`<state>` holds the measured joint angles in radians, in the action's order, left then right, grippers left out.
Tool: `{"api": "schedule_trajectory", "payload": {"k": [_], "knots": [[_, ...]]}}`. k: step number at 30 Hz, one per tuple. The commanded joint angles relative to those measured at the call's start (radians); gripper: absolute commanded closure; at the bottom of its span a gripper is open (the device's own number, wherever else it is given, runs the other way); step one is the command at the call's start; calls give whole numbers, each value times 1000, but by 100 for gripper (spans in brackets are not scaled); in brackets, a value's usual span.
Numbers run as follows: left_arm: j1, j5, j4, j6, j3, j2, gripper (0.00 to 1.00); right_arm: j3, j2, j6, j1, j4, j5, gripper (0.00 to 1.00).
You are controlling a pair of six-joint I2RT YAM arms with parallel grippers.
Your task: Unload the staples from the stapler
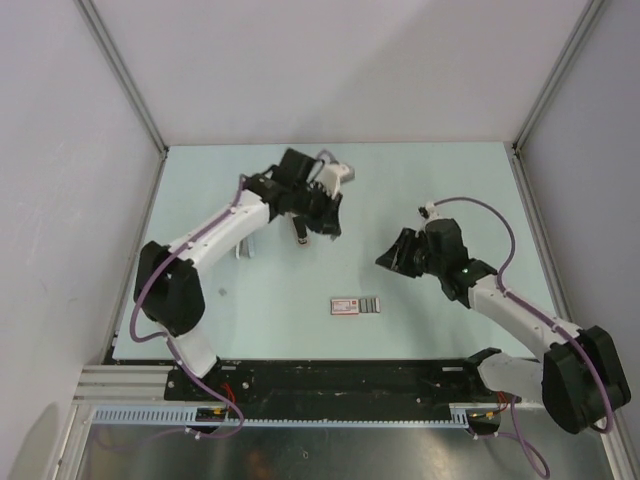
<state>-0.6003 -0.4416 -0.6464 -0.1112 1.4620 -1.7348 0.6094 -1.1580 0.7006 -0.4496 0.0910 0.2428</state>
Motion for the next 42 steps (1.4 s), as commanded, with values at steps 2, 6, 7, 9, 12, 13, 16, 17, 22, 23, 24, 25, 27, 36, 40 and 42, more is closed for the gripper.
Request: {"api": "schedule_trajectory", "payload": {"k": [2,6,7,9,12,13,16,17,22,23,24,25,27,36,40,42], "knots": [[108,-497,-25,142,234,25,94,134,116,-99,-2,-140,83,59],[133,-723,31,287,320,-13,95,188,167,-120,-13,-225,136,56],[134,-765,43,327,333,-22,95,197,175,-120,-17,-246,148,56],[133,-822,68,385,346,-33,95,207,191,-113,-28,-288,163,55],[131,-872,112,449,334,-28,96,216,206,-93,-51,-339,163,54],[128,-885,138,472,323,-24,96,217,206,-86,-58,-359,161,54],[120,-900,199,527,294,-5,96,223,199,-64,-79,-412,159,54],[117,-905,216,542,286,-1,96,226,195,-59,-84,-427,159,54],[112,-918,292,610,234,25,96,234,178,-33,-102,-489,172,54],[111,-921,301,620,227,27,97,234,175,-29,-104,-501,175,54],[111,-923,308,628,223,29,97,234,173,-23,-106,-512,178,54],[112,-923,314,634,219,30,97,234,169,-16,-109,-523,181,53],[111,-925,325,644,213,33,97,234,161,-3,-113,-541,185,53],[112,-928,371,692,226,41,98,234,147,15,-133,-525,177,53],[112,-934,391,725,245,37,98,234,148,22,-133,-527,175,53],[112,-939,397,741,260,34,98,234,152,22,-131,-522,176,53]]}}
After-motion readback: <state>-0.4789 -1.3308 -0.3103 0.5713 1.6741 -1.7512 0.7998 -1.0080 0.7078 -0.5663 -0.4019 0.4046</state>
